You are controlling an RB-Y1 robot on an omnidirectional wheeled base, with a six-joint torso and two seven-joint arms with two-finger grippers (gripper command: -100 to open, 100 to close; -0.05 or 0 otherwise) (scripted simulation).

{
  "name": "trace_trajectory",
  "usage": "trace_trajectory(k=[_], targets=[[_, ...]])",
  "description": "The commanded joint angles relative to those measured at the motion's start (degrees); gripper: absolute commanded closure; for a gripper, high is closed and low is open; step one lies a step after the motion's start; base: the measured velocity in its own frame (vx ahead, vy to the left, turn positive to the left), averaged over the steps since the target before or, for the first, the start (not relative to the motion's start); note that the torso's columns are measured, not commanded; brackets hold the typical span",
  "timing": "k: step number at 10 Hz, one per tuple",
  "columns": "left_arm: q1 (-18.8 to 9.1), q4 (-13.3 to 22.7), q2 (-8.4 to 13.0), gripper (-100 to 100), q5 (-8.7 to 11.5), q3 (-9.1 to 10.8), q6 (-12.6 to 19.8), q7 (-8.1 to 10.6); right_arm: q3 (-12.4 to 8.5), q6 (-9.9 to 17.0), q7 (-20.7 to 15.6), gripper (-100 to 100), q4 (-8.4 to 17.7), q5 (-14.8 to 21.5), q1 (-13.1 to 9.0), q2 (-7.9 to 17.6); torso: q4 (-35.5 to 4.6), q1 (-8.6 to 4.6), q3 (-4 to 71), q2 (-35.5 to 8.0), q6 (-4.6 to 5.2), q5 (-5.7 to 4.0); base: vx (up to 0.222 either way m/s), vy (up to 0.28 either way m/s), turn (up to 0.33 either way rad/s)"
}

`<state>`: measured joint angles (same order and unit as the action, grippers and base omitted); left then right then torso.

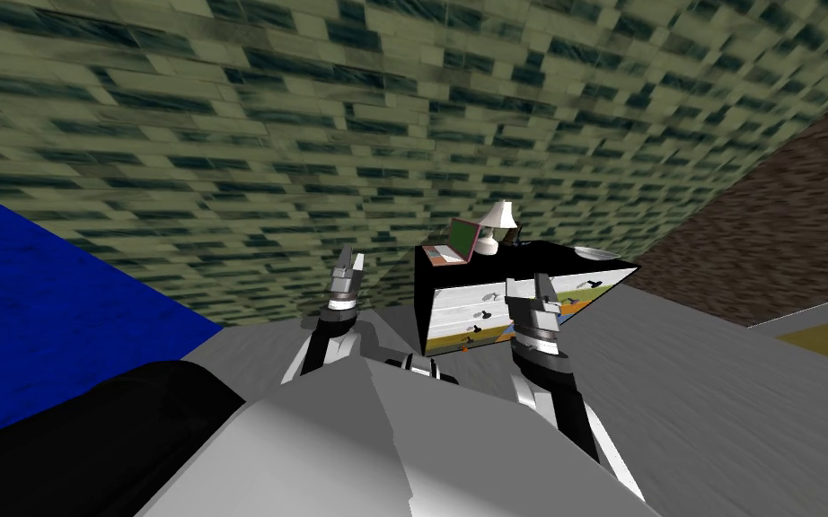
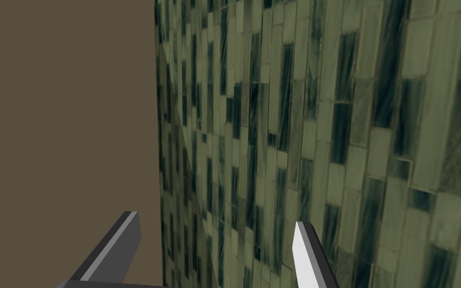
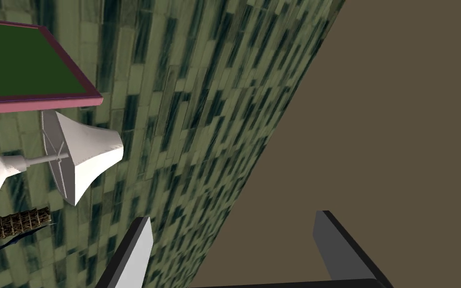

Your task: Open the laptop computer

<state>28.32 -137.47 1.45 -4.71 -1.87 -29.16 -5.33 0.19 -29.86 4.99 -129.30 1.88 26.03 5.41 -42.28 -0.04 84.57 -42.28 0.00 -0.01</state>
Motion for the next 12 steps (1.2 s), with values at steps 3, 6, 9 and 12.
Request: trace_trajectory(k=[3, 6, 9, 12], targets=[[0.0, 0.0, 0.0, 0, 0.0, 0.00, 0.0, 0.00, -1.5, -0.5, -1.4, -100, 2.1, 5.0, -0.1, 7.4, 0.0, 0.05, 0.0, 0.0, 0.01, 0.03, 0.020, 0.101, 0.055], [0.0, 0.0, 0.0, 0, 0.0, -0.01, 0.0, 0.00, -2.9, -1.2, -3.0, -100, 4.4, 10.2, -0.2, 12.8, 0.0, 0.15, 0.0, 0.0, 0.00, 0.05, 0.025, 0.140, 0.090], [0.0, 0.0, 0.0, 0, 0.0, 0.00, 0.0, 0.00, -4.1, -1.7, -4.2, -100, 6.1, 14.3, -0.3, 17.2, 0.0, -0.03, 0.0, 0.0, 0.00, -0.01, 0.023, 0.134, 0.070], [0.0, 0.0, 0.0, 0, 0.0, 0.00, 0.0, 0.00, -5.4, -2.1, -5.4, -100, 8.0, 18.7, -0.4, 21.5, 0.0, -0.06, 0.0, 0.0, 0.02, 0.00, 0.040, 0.136, 0.064]])
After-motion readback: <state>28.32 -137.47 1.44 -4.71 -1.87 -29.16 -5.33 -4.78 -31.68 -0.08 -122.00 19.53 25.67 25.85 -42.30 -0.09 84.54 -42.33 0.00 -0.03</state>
